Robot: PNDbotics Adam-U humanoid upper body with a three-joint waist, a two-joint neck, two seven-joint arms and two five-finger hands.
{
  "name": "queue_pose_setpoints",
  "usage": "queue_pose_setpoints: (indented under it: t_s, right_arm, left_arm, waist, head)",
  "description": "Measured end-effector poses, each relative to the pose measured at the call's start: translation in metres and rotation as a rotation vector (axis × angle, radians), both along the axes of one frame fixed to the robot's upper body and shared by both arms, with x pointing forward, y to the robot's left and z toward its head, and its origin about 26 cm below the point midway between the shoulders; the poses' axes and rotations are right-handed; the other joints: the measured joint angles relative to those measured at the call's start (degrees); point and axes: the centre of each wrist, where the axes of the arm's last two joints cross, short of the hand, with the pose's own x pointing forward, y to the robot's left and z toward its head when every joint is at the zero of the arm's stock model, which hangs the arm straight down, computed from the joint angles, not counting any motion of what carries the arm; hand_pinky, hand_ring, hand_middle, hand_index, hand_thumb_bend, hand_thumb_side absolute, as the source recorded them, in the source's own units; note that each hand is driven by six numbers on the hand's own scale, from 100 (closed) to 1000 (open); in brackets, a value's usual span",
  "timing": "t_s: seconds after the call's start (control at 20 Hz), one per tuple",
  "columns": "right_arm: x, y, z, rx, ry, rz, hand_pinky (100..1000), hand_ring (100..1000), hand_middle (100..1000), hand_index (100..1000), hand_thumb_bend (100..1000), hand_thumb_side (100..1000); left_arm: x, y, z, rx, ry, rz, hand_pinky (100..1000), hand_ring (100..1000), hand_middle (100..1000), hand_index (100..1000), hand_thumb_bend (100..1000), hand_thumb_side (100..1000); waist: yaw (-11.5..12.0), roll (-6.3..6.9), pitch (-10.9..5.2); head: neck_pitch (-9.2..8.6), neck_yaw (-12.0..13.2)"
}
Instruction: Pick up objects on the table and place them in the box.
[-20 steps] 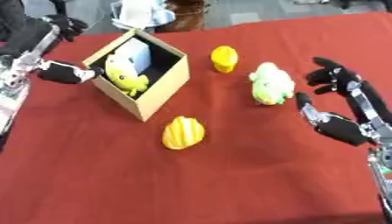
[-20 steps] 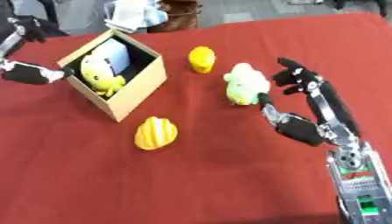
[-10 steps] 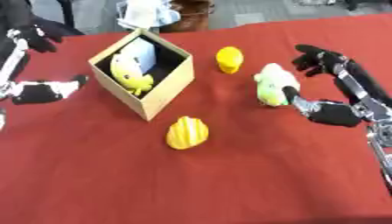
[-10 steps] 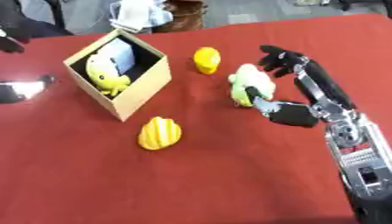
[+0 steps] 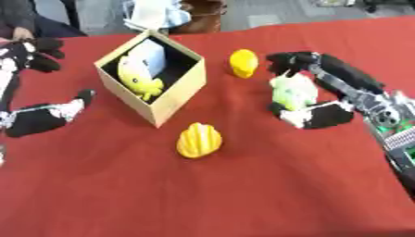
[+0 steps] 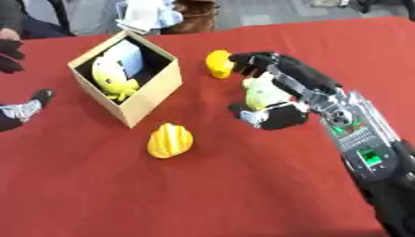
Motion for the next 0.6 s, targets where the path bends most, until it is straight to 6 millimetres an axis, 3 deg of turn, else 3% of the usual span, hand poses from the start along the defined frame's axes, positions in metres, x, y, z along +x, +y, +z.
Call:
queue_pose_setpoints:
  t_s: [0.5, 0.6]
  right_arm:
    - [0.010, 0.007, -0.007, -0.091, 0.071, 0.059, 731, 771, 781, 939, 304, 442]
    - [0.013, 0.012, -0.007, -0.106, 0.083, 0.063, 731, 771, 781, 939, 304, 442]
  left_arm:
    - [-0.004, -0.001, 0.005, -0.051, 0.033, -0.025, 652, 615, 634, 813, 487, 260]
    - [-0.003, -0.003, 0.005, -0.057, 0.037, -0.036, 652, 616, 634, 813, 487, 260]
  waist:
    - [0.0, 0.00, 0.00]
    - [1.2, -0.01, 0.02]
  head:
    - [0.00, -0.4]
    - [0.00, -1.0]
